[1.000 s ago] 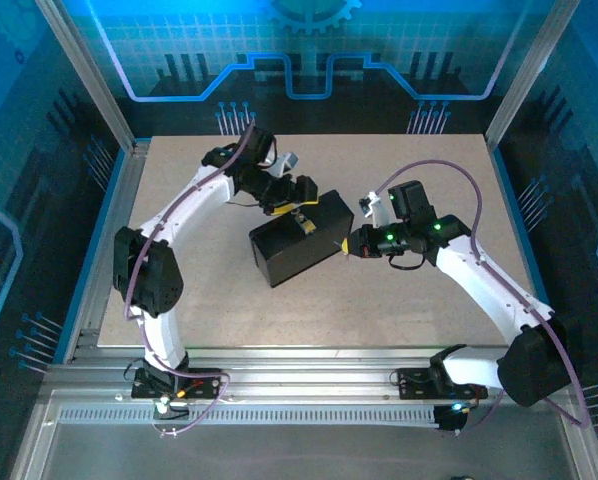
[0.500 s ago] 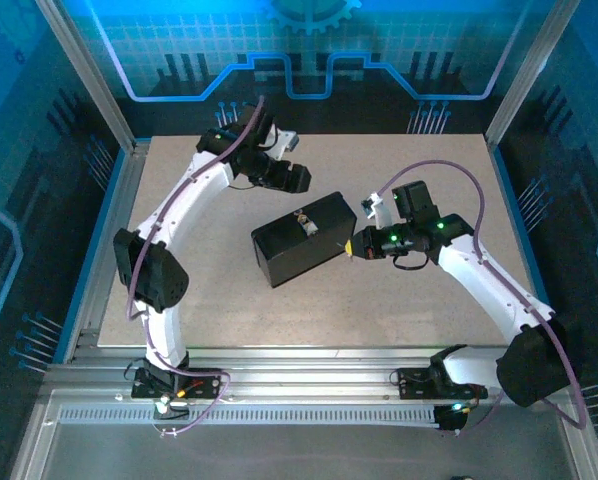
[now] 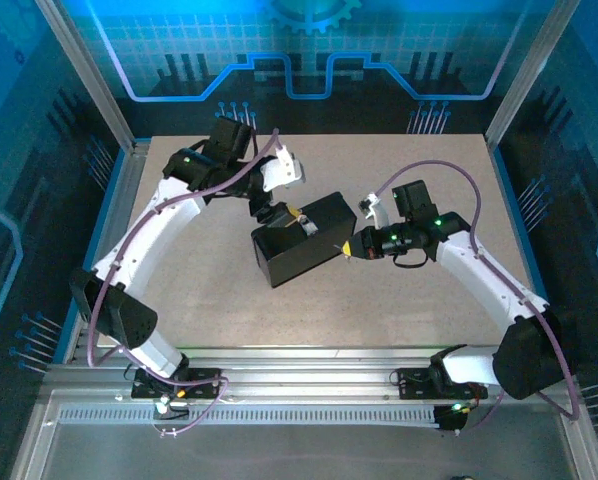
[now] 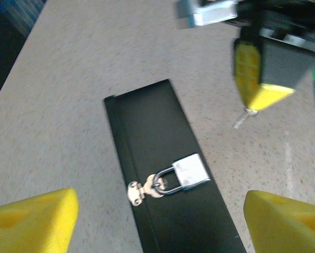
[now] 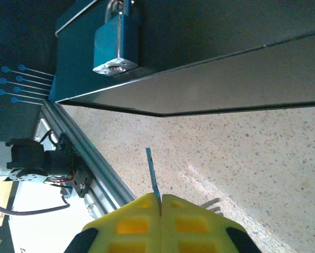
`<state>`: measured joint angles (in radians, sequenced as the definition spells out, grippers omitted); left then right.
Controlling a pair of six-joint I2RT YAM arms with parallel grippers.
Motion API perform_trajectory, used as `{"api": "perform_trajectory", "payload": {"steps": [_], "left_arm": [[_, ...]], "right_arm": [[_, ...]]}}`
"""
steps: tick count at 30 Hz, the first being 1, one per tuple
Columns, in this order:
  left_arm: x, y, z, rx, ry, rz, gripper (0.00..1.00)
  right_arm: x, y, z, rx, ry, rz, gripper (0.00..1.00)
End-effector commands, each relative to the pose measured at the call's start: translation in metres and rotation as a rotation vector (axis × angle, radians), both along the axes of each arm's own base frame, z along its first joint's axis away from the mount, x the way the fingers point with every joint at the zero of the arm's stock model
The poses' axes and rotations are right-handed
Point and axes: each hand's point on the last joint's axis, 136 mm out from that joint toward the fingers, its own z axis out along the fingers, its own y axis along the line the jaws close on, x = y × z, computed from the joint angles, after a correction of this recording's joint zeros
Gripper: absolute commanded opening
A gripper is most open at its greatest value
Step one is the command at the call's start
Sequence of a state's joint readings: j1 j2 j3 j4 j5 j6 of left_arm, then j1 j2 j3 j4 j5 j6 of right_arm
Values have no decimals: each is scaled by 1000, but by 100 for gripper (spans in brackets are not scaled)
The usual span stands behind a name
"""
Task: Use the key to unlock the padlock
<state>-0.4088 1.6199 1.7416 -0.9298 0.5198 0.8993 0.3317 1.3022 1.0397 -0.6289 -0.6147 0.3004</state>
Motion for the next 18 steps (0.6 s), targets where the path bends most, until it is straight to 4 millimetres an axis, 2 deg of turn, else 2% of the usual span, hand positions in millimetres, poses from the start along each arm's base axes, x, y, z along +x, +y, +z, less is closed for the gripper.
{"api": "perform_trajectory", "payload": {"steps": [1,8,12,18], "left_arm": [[-23,-12,-12,-3,-45,-252,83],[-19,-26,-34,26,-66,-364,81],[-16,-37,-54,70,-37,-413,80],[-9,-33,-72,147,-24,-436,78]], "right_arm": [[-2,-2,9,54,3,26,0],[-3,-3,18,113,42,41,0],[-2,-5,20,130,60,38,0],[0,-7,23,133,64,32,0]]}}
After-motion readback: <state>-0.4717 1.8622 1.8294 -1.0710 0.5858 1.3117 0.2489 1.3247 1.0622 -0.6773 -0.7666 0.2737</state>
